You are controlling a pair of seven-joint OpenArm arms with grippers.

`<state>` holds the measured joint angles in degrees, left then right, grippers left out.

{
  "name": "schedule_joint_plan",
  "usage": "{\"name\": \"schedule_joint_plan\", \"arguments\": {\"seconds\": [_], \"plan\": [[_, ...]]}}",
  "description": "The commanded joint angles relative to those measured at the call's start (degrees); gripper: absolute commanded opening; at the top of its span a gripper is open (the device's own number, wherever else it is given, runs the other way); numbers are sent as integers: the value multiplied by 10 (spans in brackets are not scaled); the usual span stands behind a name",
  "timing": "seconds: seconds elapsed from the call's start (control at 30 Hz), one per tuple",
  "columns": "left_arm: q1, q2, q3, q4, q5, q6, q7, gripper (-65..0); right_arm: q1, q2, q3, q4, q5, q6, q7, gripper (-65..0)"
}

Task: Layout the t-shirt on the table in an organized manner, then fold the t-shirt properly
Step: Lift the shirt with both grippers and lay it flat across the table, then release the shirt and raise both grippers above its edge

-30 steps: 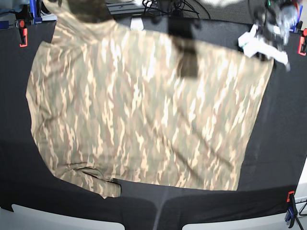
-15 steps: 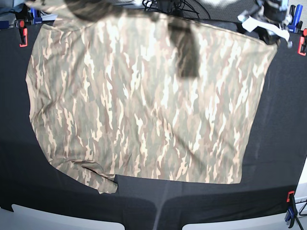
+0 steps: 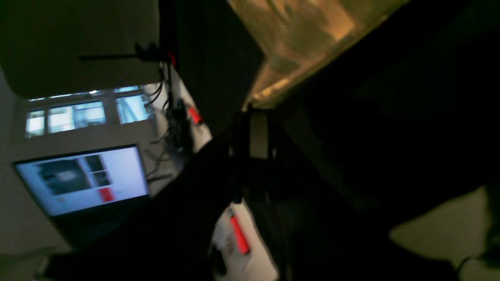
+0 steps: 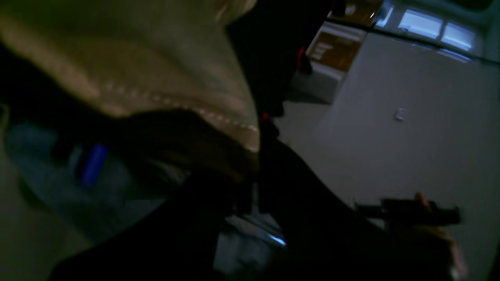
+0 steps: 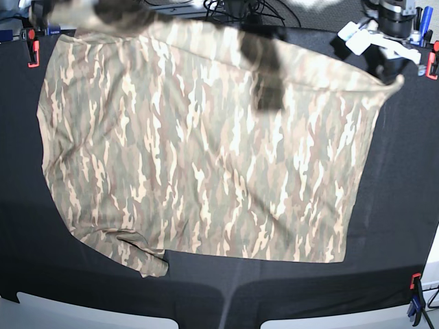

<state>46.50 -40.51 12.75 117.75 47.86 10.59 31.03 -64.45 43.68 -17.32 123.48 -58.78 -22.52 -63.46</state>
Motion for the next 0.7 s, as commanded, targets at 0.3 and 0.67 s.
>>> {"name": "schedule_joint_plan", "arguments": {"seconds": [0.3,0.67], "plan": [[-104,-6,-3,9,-169,12,-58,-650,192,3,1,7,229,71,71,-650],[-225,33,-3,-66,-295,12,-78,-650,352,-35,1,6,333,126,123,-650]]}}
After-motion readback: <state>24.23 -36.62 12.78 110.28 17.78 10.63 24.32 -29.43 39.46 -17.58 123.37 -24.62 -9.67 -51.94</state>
